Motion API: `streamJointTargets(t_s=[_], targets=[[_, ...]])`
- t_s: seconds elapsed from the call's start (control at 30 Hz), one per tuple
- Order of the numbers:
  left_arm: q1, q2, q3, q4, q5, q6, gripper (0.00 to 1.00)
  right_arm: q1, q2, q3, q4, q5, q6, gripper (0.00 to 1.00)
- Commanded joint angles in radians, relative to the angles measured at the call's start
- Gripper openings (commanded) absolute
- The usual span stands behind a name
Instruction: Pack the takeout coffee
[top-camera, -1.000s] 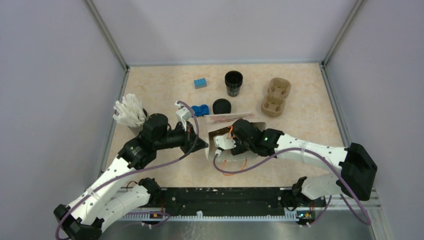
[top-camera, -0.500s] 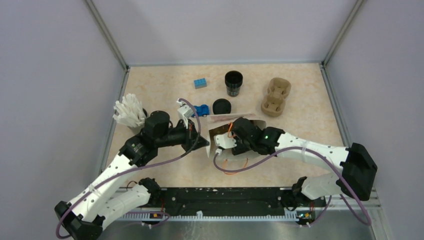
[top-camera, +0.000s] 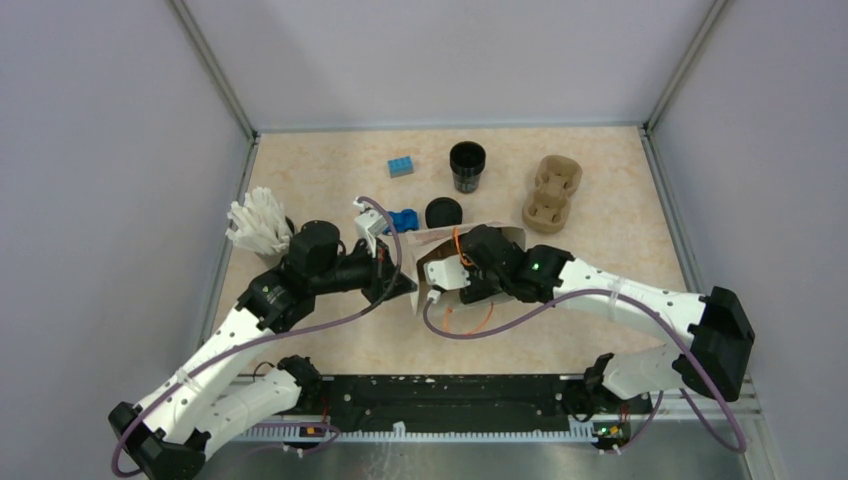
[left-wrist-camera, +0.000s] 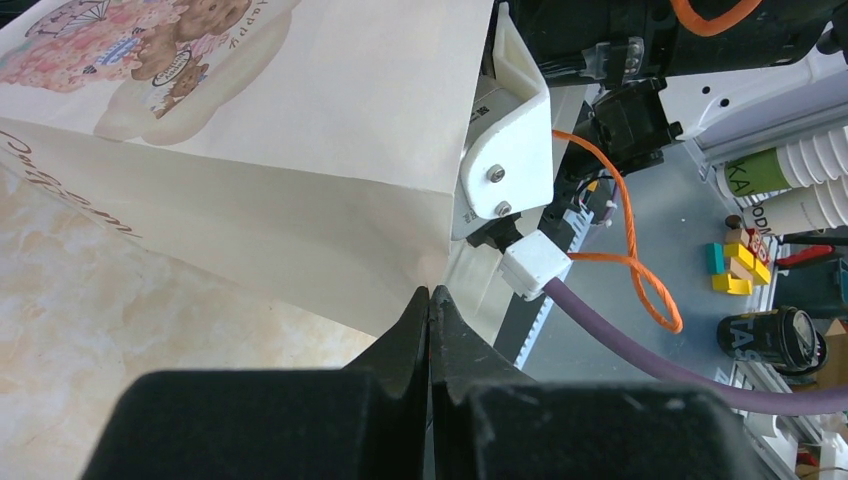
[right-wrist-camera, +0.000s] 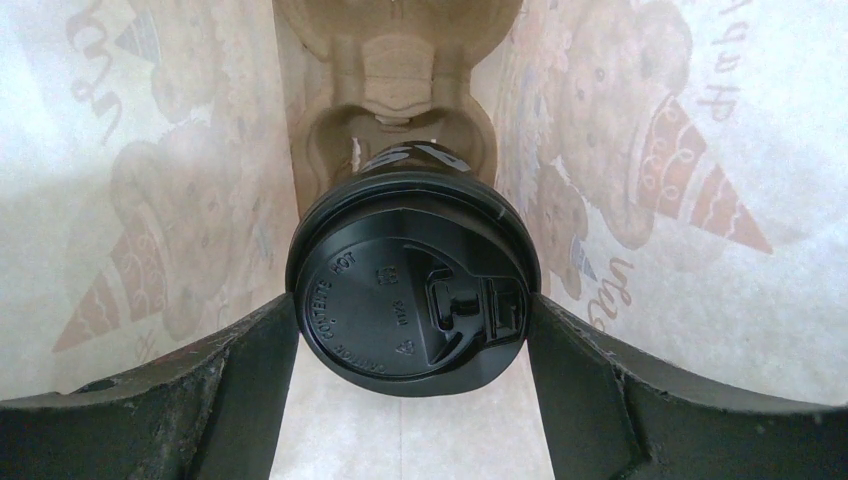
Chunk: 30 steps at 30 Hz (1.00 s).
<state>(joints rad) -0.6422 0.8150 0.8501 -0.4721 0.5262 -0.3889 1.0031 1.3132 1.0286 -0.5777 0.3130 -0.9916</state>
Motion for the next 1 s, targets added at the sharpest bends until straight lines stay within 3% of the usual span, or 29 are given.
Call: streamJointTargets(t_s=[0.0,0.2,0.97], targets=[[0.002,0.003,0.033,0.027,0.008,0.005,0.00,-0.009,-0.002,0.052,-0.028,-0.020,0.011,0.79],[0.002,-0.010,0.025,0.029,0.001,-0.006,0.00,-0.009,0.006,0.025,-0.024,-0.030,0.024,0.71],[0.001,-0.031,0.004,0.039,0.010,-0.028,0.00,-0.058,0.022,-0.109,0.152,-0.068,0.019,0.70]])
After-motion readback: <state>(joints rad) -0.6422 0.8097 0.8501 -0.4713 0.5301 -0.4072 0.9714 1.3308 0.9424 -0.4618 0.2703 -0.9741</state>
